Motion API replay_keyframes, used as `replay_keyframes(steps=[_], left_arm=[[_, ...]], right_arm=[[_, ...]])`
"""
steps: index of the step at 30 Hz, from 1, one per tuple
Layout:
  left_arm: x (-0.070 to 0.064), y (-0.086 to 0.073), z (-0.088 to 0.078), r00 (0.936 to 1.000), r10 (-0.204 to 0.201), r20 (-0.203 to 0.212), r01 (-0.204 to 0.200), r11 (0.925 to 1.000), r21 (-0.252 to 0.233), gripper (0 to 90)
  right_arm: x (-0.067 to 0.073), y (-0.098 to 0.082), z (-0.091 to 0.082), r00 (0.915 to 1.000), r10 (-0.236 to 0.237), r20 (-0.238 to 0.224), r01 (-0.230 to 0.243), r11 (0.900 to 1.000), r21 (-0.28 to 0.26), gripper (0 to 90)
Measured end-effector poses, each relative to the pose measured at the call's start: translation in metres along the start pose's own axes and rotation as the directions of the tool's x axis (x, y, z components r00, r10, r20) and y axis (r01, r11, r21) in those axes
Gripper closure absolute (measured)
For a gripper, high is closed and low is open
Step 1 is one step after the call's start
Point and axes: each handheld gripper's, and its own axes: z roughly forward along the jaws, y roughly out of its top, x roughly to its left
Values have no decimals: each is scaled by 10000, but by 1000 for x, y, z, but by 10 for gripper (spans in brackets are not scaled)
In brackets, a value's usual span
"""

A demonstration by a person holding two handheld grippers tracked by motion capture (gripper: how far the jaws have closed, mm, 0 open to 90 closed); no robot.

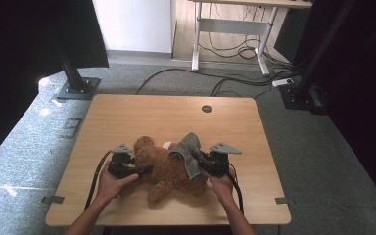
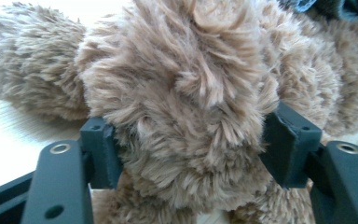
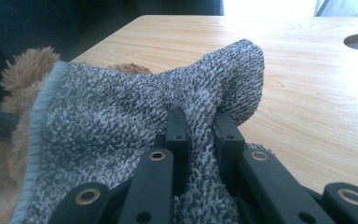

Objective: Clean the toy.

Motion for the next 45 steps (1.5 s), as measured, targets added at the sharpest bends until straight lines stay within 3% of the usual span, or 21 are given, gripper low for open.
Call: replay_keyframes(steps=[7, 10, 15, 20, 22, 24, 27, 28, 30, 34, 36, 40, 45], left_arm=[[-3, -4, -1, 9997, 71, -227, -74, 9999, -107, 334], [-6, -7, -1, 9990, 228, -389, -237, 9995, -231, 333], [-10, -13, -2, 9976, 391, -571, -408, 9988, -286, 334], [-12, -18, -2, 9968, 454, -652, -475, 9984, -318, 339], [-13, -20, -2, 9964, 472, -703, -496, 9982, -328, 343], [-14, -21, -2, 9961, 487, -732, -512, 9982, -324, 344], [-15, -23, -2, 9960, 504, -742, -528, 9981, -315, 344], [-16, -24, -1, 9959, 522, -744, -546, 9980, -304, 344], [-18, -24, 0, 9948, 608, -814, -632, 9976, -272, 344], [-21, -26, 1, 9936, 723, -869, -744, 9970, -207, 346], [-21, -27, 3, 9938, 735, -831, -750, 9971, -147, 347], [-24, -31, 8, 9926, 893, -826, -888, 9960, 92, 359], [-26, -30, 12, 9922, 941, -814, -937, 9956, 80, 364]], right_arm=[[7, 17, 0, 9995, -176, -271, 173, 9998, -113, 796], [23, 37, 12, 9963, -621, -588, 610, 9979, -195, 796], [45, 62, 42, 9894, -1092, -961, 1095, 9940, -23, 796], [60, 74, 67, 9846, -1152, -1316, 1192, 9926, 226, 795], [70, 80, 86, 9794, -919, -1796, 1021, 9936, 483, 794], [72, 79, 97, 9781, -763, -1938, 940, 9920, 837, 792], [74, 72, 114, 9802, -614, -1884, 948, 9802, 1741, 790], [74, 69, 119, 9811, -698, -1806, 1106, 9677, 2265, 789], [74, 65, 123, 9821, -868, -1671, 1317, 9510, 2798, 788], [74, 64, 123, 9831, -873, -1610, 1355, 9381, 3187, 789], [72, 64, 121, 9846, -926, -1480, 1367, 9363, 3236, 789], [66, 65, 108, 9868, -1194, -1093, 1479, 9394, 3093, 788], [51, 65, 84, 9917, -1028, -772, 1207, 9515, 2829, 788]])
